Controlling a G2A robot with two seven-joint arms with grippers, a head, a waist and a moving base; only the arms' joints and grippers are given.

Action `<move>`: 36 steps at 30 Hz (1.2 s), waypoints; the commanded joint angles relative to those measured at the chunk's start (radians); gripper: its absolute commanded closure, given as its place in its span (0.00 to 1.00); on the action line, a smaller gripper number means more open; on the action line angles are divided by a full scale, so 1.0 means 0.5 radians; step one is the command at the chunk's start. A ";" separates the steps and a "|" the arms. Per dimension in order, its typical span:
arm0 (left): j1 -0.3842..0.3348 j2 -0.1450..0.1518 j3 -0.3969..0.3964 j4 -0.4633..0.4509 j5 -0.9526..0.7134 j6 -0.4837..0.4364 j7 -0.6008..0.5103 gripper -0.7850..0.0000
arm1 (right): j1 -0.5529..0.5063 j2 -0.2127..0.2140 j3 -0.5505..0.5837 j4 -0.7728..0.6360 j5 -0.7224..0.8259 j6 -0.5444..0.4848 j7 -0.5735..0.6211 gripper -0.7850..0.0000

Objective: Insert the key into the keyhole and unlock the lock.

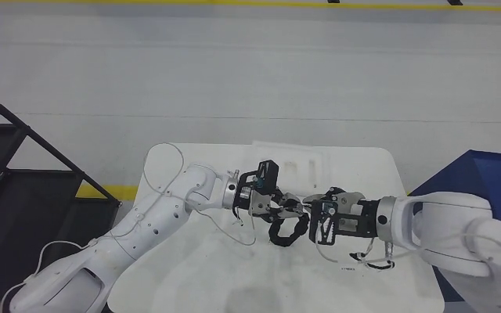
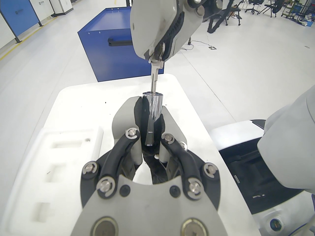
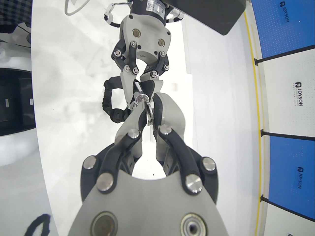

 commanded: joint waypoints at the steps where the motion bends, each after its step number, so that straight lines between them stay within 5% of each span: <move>1: -0.001 0.002 0.003 -0.004 0.002 0.000 0.004 1.00 | -0.015 0.001 0.008 0.005 0.041 0.035 0.000 1.00; 13: -0.013 0.001 0.007 -0.030 0.063 0.000 -0.004 1.00 | -0.088 0.002 0.081 0.028 0.478 0.566 0.169 1.00; 33: 0.103 -0.011 -0.132 -0.210 0.406 0.161 -0.038 1.00 | -0.195 -0.014 0.113 -0.023 0.740 1.130 0.260 1.00; 34: 0.109 -0.012 -0.137 -0.210 0.400 0.160 -0.034 1.00 | -0.192 -0.015 0.113 -0.024 0.738 1.130 0.262 0.57; 35: 0.116 -0.013 -0.143 -0.204 0.390 0.161 -0.027 1.00 | -0.190 -0.016 0.111 -0.025 0.743 1.130 0.262 0.00; 36: 0.122 -0.015 -0.150 -0.195 0.375 0.159 -0.016 1.00 | -0.188 -0.018 0.114 -0.027 0.756 1.125 0.249 0.00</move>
